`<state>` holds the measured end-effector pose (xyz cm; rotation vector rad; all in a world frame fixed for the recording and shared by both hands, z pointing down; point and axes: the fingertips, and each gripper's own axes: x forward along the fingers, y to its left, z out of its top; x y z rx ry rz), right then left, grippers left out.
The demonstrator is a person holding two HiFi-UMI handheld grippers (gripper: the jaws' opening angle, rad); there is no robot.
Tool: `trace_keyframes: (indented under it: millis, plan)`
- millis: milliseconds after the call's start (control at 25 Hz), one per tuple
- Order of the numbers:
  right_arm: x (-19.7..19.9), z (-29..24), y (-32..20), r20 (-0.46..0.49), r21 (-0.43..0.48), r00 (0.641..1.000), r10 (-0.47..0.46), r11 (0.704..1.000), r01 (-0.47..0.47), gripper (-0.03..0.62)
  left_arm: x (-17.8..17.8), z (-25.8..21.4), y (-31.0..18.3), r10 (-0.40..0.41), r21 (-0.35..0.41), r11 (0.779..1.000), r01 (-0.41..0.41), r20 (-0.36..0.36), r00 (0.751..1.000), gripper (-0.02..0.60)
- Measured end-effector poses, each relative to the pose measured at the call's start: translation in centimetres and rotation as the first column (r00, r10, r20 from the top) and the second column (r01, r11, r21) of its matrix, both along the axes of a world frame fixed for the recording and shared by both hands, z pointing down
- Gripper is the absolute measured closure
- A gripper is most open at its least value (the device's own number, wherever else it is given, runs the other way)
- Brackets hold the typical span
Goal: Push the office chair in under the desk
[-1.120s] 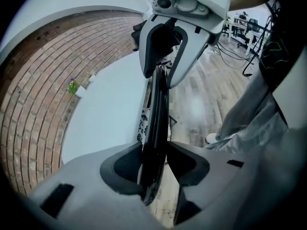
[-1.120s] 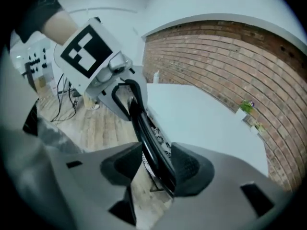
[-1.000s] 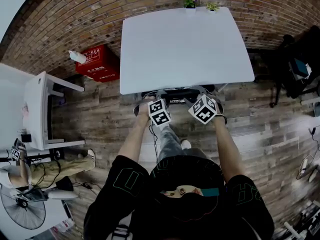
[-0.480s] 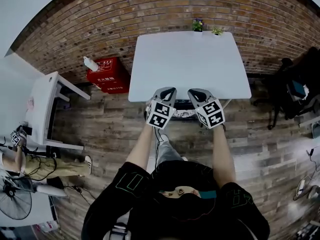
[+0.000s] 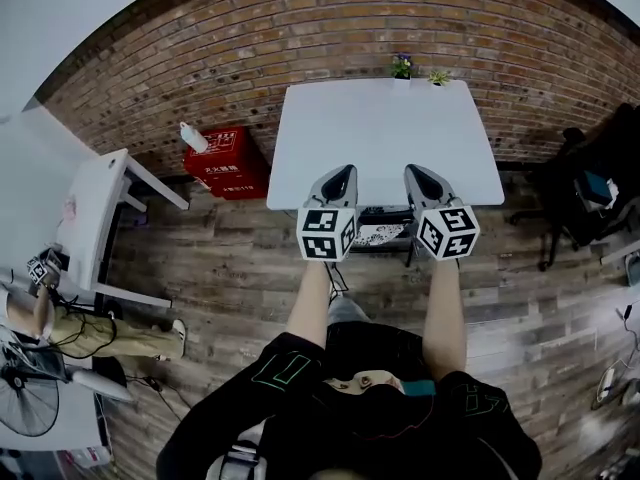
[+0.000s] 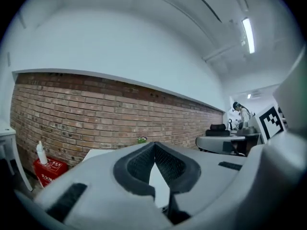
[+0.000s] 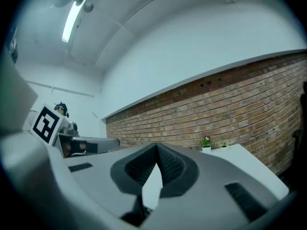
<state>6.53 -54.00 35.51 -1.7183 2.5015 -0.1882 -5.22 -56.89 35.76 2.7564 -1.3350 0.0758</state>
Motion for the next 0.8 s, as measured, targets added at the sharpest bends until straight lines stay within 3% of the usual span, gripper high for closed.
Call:
trace_keyframes:
  millis: [200, 360, 800]
  plan:
    - [2.7, -0.9, 0.2, -0.006, -0.017, 0.993, 0.12, 0.993, -0.12, 0.589, -1.9, -1.1, -0.5, -0.092, 0.04, 0.995, 0.093, -0.024, 0.995, 0.574]
    - [3.4, -2.1, 0.2, -0.013, 0.009, 0.987, 0.158, 0.987, -0.158, 0.589, -2.9, -2.4, -0.9, -0.145, 0.084, 0.985, 0.147, -0.037, 0.989, 0.574]
    - [3.0, -4.3, -0.8, -0.024, 0.031, 0.986, 0.165, 0.986, -0.164, 0.589, -3.7, -3.6, -1.5, -0.144, 0.116, 0.982, 0.148, -0.041, 0.989, 0.574]
